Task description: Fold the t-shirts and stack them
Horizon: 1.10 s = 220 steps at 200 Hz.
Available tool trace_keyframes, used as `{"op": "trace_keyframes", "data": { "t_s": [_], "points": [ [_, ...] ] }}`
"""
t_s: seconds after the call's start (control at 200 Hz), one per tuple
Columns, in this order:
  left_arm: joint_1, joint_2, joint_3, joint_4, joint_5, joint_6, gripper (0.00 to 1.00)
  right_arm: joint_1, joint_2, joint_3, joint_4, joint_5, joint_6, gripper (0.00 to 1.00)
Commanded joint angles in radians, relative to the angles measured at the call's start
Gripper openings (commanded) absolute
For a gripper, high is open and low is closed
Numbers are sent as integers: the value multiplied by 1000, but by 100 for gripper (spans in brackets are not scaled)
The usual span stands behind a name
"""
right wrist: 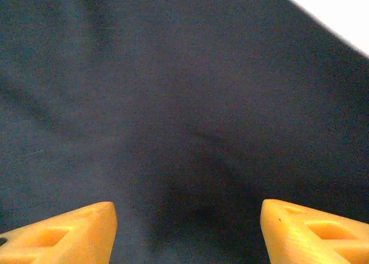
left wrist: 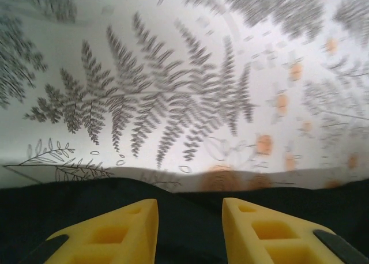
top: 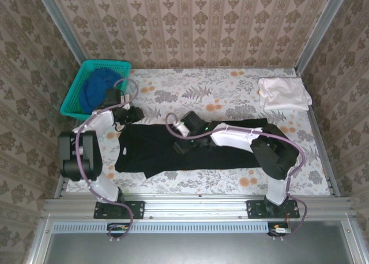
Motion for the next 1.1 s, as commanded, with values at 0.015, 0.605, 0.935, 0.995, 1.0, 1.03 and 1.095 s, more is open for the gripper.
{"op": "trace_keyframes", "data": {
  "t_s": [0.015, 0.605, 0.935, 0.995, 1.0, 1.03, 1.095],
  "points": [
    [-59, -151, -83, -64, -125, -4, 37, -106, -16, 0, -26, 76, 112, 72],
    [-238, 365, 107, 98, -57, -93, 29, -327, -116, -115, -310, 223, 224, 80],
    [-235, 888, 1079, -225, 62, 2, 29, -204, -268, -250, -382, 86, 493, 87],
    [-235, 889, 1174, -256, 66, 9, 34, -206, -345, -250, -401, 115, 485, 88],
    [-235, 887, 1178, -257, 66, 11, 34, -208, -353, -250, -401, 116, 483, 88],
    [-237, 866, 1193, -259, 63, 18, 38, -220, -389, -250, -403, 128, 470, 88],
    [-239, 792, 1184, -256, 35, 26, 45, -254, -438, -241, -402, 158, 429, 90]
  ]
}}
